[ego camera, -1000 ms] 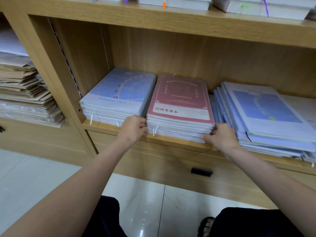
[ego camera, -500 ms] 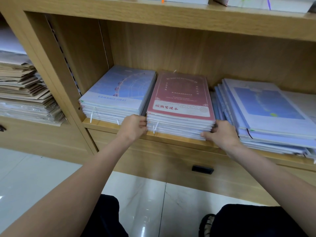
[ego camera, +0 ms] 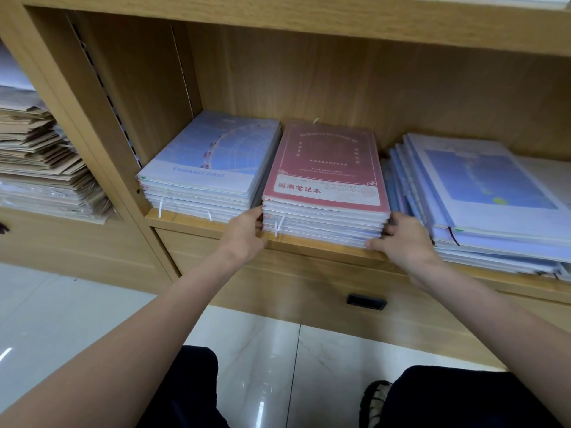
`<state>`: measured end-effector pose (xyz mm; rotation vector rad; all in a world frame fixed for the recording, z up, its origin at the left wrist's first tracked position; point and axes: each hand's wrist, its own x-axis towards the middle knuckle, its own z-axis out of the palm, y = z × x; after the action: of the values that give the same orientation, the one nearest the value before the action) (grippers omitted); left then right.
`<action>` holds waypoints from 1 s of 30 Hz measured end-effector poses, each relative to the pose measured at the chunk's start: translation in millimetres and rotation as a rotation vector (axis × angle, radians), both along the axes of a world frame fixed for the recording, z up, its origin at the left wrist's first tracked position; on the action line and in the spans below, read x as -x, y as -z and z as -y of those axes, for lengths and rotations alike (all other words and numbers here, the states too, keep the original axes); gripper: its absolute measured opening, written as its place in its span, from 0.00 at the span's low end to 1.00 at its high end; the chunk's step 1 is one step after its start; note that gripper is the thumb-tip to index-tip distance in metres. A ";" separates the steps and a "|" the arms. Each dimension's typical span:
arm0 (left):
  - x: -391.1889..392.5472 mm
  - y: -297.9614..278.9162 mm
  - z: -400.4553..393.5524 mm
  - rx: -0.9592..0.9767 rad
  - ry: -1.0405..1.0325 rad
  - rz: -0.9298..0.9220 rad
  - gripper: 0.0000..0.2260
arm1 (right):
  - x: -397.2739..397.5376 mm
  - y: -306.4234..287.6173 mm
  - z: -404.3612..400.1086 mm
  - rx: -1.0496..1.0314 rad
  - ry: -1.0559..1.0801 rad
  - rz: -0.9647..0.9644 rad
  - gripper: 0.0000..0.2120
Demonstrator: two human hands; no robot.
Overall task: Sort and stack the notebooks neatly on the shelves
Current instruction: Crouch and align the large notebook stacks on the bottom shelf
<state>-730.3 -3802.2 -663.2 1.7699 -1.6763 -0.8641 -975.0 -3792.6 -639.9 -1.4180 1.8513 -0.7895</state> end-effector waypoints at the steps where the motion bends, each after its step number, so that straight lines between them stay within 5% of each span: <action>1: 2.6 0.2 -1.1 0.015 -0.018 0.021 0.21 | -1.0 -0.4 -0.7 0.003 0.001 -0.023 0.21; 6: 13.9 0.8 -3.2 0.040 -0.064 0.082 0.17 | -2.7 -2.4 0.6 -0.050 0.040 0.119 0.27; 16: -1.5 31.6 12.7 0.040 -0.026 -0.078 0.18 | -4.0 -5.4 -6.2 -0.007 0.086 0.197 0.25; 30: 9.3 -6.1 -6.8 0.178 -0.239 -0.054 0.15 | -5.7 -7.1 -7.1 0.019 0.035 0.002 0.17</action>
<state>-739.6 -3795.4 -657.1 1.7627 -1.4246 -0.6307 -969.3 -3785.5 -632.8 -1.3994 1.8768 -0.8273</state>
